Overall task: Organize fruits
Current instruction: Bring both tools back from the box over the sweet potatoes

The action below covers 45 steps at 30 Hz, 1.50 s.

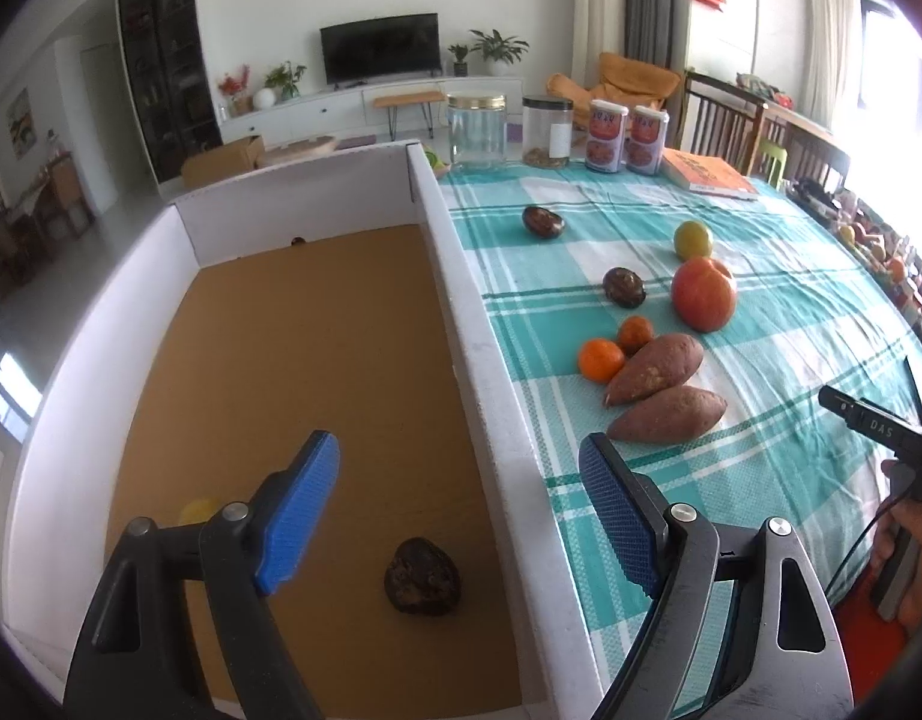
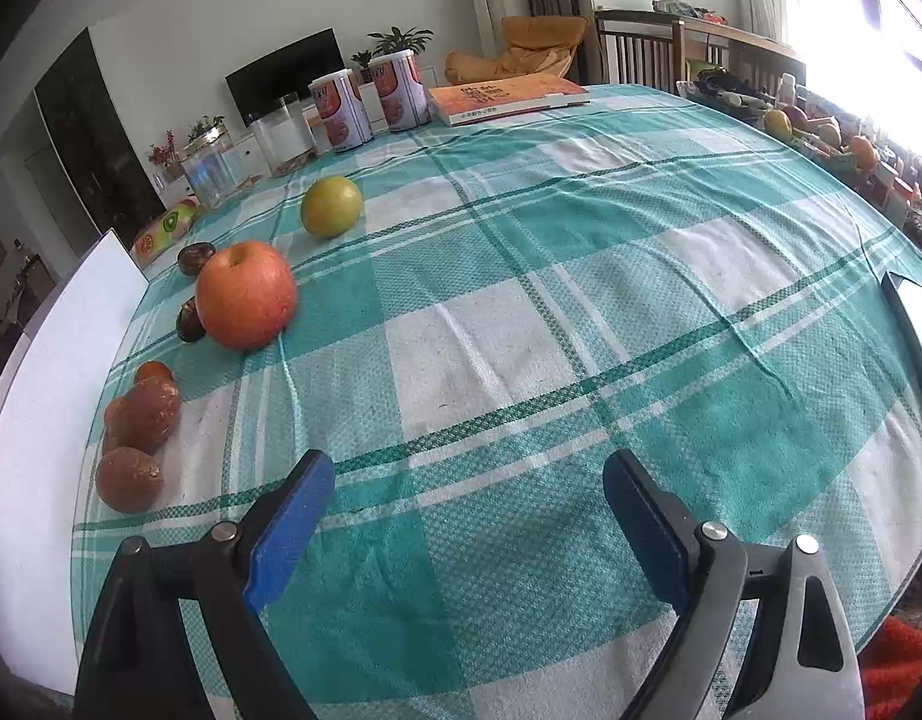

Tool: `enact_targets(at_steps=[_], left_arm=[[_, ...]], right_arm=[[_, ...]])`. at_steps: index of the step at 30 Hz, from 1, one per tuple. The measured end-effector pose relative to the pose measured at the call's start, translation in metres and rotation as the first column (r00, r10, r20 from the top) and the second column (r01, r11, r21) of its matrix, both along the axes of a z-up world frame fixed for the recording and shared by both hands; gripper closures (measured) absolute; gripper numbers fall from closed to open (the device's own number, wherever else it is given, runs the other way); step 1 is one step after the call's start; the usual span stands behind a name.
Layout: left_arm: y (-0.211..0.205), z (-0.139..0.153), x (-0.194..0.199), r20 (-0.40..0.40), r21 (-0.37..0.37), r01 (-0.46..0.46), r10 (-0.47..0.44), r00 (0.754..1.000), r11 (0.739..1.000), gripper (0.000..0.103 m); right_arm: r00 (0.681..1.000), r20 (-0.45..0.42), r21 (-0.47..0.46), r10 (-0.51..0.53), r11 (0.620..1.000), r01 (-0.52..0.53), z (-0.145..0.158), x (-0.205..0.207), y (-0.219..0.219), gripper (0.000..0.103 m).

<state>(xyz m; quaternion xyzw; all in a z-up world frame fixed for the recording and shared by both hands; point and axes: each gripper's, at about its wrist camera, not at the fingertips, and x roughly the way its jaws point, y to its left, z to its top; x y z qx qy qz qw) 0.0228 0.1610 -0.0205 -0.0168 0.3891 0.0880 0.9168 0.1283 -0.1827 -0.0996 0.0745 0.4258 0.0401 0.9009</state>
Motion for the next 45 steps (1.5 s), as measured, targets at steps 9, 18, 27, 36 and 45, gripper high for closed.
enact_targets(at_steps=[9,18,27,36,45], left_arm=[[-0.067,0.052,-0.034,0.333,0.019,0.025,-0.030,0.942,1.000,0.011],[-0.150,-0.040,0.014,-0.034,-0.154,0.287,-0.295,0.955,0.945,0.011],[-0.155,-0.091,0.023,-0.127,-0.061,0.235,-0.241,0.962,0.970,0.011],[-0.150,-0.095,0.025,-0.095,-0.052,0.229,-0.233,0.968,0.972,0.005],[-0.151,-0.097,0.024,-0.076,-0.042,0.232,-0.235,0.969,0.972,0.004]], right_arm=[[1.000,-0.028,-0.047,-0.012,0.999,0.010,-0.007,0.002,0.004,0.009],[0.999,-0.049,-0.083,-0.007,0.997,0.003,-0.010,0.003,0.007,0.003],[0.998,-0.062,-0.132,0.000,0.991,-0.008,-0.013,0.004,0.015,0.000],[0.998,-0.066,-0.155,0.000,0.988,-0.010,-0.014,0.005,0.017,0.000],[0.998,-0.065,-0.159,-0.002,0.987,-0.008,-0.014,0.005,0.017,0.000]])
